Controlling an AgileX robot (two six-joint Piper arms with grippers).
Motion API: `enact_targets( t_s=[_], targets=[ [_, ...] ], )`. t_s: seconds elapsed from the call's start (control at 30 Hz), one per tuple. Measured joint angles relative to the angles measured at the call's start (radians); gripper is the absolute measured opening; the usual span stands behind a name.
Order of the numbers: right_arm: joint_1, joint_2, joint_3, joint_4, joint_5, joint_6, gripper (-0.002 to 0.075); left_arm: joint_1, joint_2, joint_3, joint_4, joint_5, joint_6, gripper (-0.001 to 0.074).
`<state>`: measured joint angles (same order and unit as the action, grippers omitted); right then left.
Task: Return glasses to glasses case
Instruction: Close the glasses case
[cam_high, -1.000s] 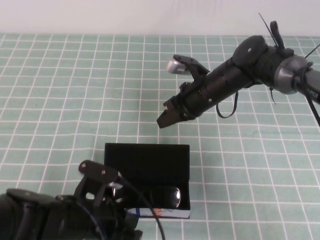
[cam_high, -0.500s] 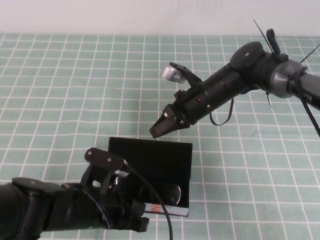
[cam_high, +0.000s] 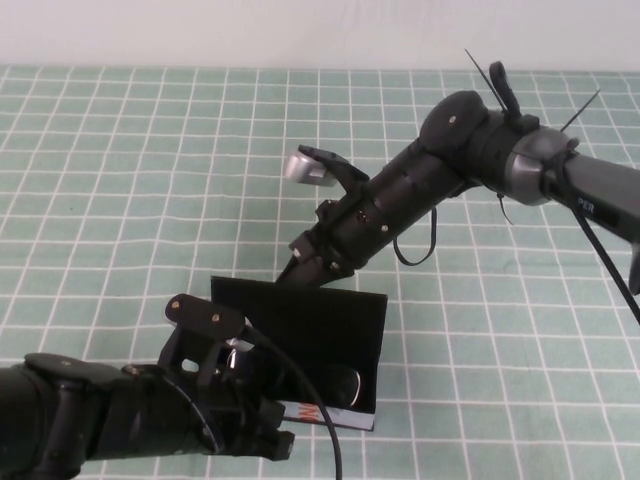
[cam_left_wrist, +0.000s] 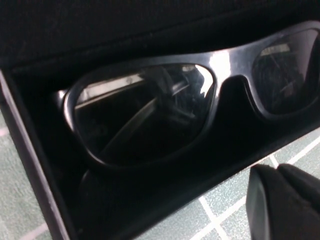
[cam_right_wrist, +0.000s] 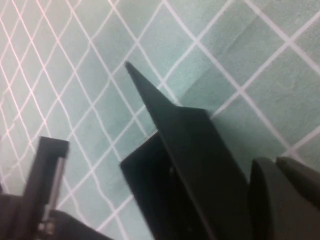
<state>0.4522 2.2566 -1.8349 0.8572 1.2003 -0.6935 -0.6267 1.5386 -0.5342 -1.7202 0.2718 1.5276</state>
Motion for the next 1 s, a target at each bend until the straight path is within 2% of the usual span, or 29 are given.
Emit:
enact_targets(
  t_s=[0.23,0.5,1.0],
  targets=[
    [0.050,-0.043,0.015,-0.090,0.000,0.130,-0.0011,0.000,0.000,0.000,0.000,0.000,0.000,-0.0004],
    [0.122,-0.113,0.152,-0.157,0.004,0.150,-0.0011,0.000,0.000,0.000,0.000,0.000,0.000,-0.0004],
    [0.126,-0.128,0.159,-0.207,0.006,0.152,-0.0011,0.000,0.000,0.000,0.000,0.046,0.000,-0.0004]
  ],
)
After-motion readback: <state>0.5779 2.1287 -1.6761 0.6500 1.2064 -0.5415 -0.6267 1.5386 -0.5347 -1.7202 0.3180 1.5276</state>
